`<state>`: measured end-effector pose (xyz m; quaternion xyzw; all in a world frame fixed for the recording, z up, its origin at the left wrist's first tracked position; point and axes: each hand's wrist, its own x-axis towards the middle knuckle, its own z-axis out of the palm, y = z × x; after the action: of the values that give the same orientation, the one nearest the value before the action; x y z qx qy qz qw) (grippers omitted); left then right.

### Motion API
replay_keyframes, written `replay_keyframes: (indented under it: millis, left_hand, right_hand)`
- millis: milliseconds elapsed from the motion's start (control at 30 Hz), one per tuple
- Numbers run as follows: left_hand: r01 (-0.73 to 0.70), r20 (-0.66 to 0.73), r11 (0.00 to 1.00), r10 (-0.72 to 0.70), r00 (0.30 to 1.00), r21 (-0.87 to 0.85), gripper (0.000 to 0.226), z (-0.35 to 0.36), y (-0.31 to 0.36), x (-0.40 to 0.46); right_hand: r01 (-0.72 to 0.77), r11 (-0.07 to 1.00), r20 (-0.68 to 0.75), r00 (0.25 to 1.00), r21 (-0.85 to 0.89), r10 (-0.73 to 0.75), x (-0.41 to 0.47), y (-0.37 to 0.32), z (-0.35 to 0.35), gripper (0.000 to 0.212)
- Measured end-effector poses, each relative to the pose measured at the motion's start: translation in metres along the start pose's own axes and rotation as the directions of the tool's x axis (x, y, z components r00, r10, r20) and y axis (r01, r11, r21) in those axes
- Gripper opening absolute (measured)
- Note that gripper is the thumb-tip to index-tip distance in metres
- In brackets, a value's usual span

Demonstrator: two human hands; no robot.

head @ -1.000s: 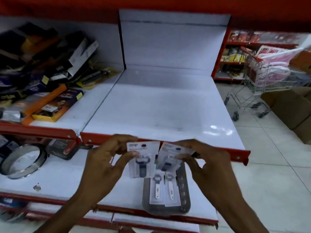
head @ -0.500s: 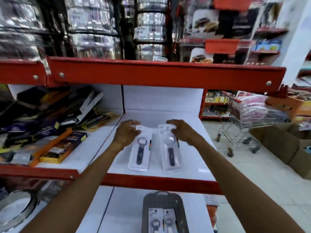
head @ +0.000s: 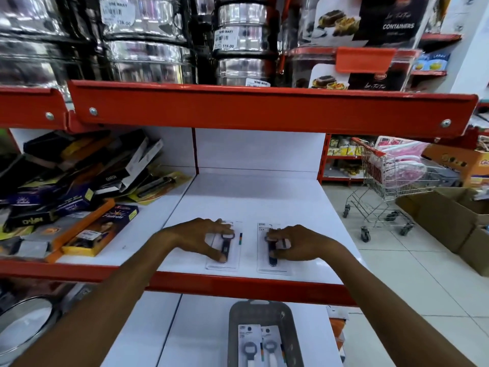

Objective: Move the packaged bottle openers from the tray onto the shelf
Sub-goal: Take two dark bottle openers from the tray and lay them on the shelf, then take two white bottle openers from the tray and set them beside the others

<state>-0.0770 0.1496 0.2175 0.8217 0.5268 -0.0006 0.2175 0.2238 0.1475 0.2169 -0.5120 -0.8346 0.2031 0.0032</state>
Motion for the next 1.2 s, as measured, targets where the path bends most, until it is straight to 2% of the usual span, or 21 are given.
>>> replay_keyframes:
  millis: [100, 300, 767, 900, 967, 1033, 1100, 1133, 1167, 1200]
  left_hand:
    - [0.000, -0.039, 1.000, -0.001, 0.999, -0.026, 0.089, 0.009, 0.002, 0.000]
    - [-0.024, -0.062, 0.996, 0.019, 0.998, -0.080, 0.093, 0.017, 0.011, -0.002]
    - [-0.006, -0.077, 0.999, 0.003, 0.997, -0.032, 0.089, 0.021, 0.021, -0.015]
    - [-0.007, -0.043, 1.000, 0.007, 0.999, -0.002, 0.090, 0.020, 0.025, -0.021]
    - [-0.019, -0.113, 0.999, 0.014, 0.994, -0.036, 0.088, 0.018, 0.030, -0.030]
    - [-0.099, -0.354, 0.995, 0.082, 0.932, -0.030, 0.073, 0.022, 0.039, -0.045]
    - [-0.243, -0.609, 0.969, 0.218, 0.762, 0.043, 0.049, 0.038, 0.051, -0.066]
    - [-0.314, -0.690, 0.945, 0.290, 0.663, 0.094, 0.039, 0.050, 0.057, -0.077]
    - [-0.365, -0.729, 0.921, 0.344, 0.593, 0.138, 0.031, 0.066, 0.062, -0.088]
    - [-0.397, -0.733, 0.901, 0.387, 0.559, 0.172, 0.025, 0.086, 0.066, -0.098]
  right_hand:
    - [0.031, 0.998, -0.022, 0.999, 0.048, -0.030, 0.000, 0.003, 0.013, 0.060]
    - [0.079, 0.996, -0.073, 0.994, 0.035, -0.076, 0.004, -0.002, 0.025, 0.060]
    - [0.116, 0.993, -0.128, 0.985, 0.001, -0.115, -0.006, -0.009, 0.029, 0.061]
    - [0.115, 0.993, -0.099, 0.989, 0.024, -0.113, -0.013, -0.012, 0.028, 0.062]
    - [0.135, 0.990, -0.191, 0.973, 0.032, -0.127, -0.026, -0.016, 0.027, 0.060]
    - [0.180, 0.983, -0.427, 0.887, -0.025, -0.173, -0.046, -0.023, 0.030, 0.052]
    - [0.263, 0.961, -0.657, 0.711, -0.083, -0.251, -0.074, -0.031, 0.038, 0.039]
    - [0.325, 0.935, -0.730, 0.604, -0.140, -0.319, -0.086, -0.032, 0.045, 0.032]
    - [0.373, 0.905, -0.767, 0.513, -0.205, -0.385, -0.099, -0.029, 0.057, 0.026]
    - [0.400, 0.876, -0.778, 0.445, -0.270, -0.443, -0.111, -0.024, 0.073, 0.021]
